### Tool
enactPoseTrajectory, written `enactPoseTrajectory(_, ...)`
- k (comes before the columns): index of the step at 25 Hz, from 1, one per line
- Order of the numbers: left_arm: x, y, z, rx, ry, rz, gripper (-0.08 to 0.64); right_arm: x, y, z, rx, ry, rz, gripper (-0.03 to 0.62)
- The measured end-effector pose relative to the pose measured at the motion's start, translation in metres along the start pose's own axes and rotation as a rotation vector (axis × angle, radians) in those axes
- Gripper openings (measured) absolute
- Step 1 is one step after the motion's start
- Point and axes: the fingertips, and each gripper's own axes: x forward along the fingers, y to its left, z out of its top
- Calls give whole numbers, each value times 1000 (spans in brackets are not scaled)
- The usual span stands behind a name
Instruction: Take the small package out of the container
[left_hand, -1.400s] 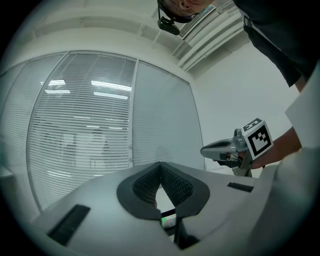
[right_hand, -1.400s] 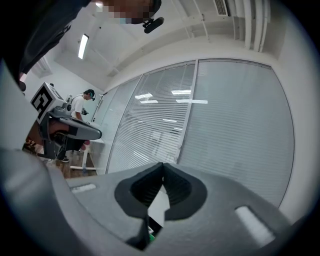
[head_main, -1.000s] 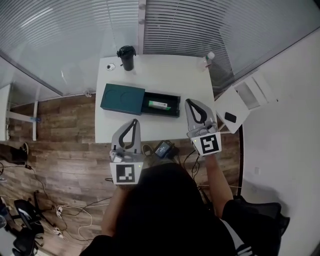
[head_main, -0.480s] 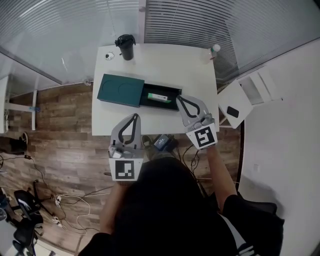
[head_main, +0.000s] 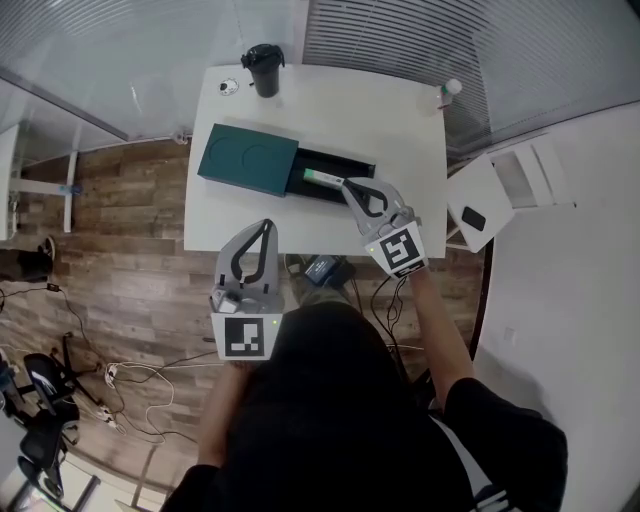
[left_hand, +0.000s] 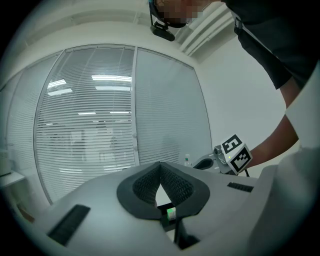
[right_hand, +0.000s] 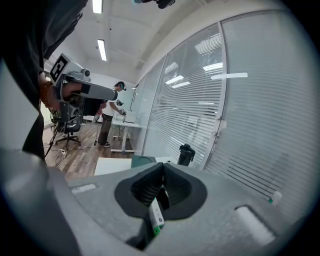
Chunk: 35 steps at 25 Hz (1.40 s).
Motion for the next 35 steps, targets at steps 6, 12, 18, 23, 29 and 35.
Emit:
enactPoseTrajectory(6,-2,5,-13,-25,38,12,-2,20,4,-22,5,55,74,-2)
enactPoseTrajectory(12,-2,10,-12,-18,43,28,-2,34,10,-46,-31,140,147,35)
enactPoseTrajectory(18,-5,17,-9,-36,40,57,-2,43,14,-76,-136,262,203,69)
enactPoseTrajectory(23,-5,19,-5,-4,21,62,-2,53,21,-107,-180,354,271,100)
enactPoseTrajectory(29,-6,16,-6,-28,22,73,-2,63,25,-135,-227,439,337,131)
enactPoseTrajectory(35,-2,10,2,30,-19,51,-2,71,26,-149,-242,484,385,153)
